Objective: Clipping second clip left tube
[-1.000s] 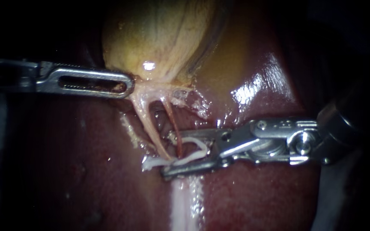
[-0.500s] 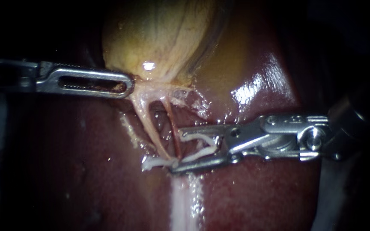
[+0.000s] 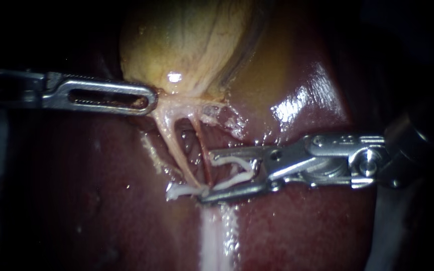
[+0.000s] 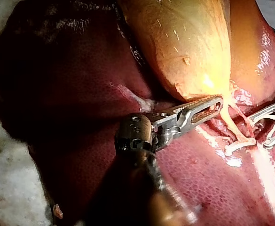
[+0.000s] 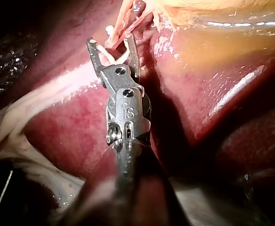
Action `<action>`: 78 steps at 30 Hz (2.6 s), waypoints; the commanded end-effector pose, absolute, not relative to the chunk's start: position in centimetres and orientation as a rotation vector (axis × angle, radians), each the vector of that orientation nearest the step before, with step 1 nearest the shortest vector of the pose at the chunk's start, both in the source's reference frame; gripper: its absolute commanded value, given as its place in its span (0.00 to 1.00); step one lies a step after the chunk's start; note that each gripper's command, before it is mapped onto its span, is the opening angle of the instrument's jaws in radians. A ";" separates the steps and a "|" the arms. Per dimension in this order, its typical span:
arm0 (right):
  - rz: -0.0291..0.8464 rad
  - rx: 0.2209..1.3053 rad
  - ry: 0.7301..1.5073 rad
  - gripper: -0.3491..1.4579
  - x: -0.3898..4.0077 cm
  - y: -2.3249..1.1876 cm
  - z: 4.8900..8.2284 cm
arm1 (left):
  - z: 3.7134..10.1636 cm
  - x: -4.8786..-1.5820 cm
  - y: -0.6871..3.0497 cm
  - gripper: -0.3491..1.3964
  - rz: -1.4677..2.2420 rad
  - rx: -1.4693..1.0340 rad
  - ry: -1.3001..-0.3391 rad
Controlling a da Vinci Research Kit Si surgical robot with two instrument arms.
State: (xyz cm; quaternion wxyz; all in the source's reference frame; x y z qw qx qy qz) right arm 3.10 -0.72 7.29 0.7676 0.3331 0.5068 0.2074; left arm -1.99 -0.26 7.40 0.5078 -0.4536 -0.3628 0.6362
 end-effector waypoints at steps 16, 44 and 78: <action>0.445 0.725 1.102 0.46 3.13 -0.80 7.17 | 7.40 -1.99 -0.26 0.00 1.533 -1.093 -0.874; 0.453 0.715 1.100 0.46 3.08 -0.74 7.26 | 7.39 -1.99 -0.26 0.00 1.533 -1.093 -0.874; 0.440 0.728 1.103 0.47 3.18 -0.85 7.14 | 7.39 -2.00 -0.27 0.00 1.533 -1.093 -0.873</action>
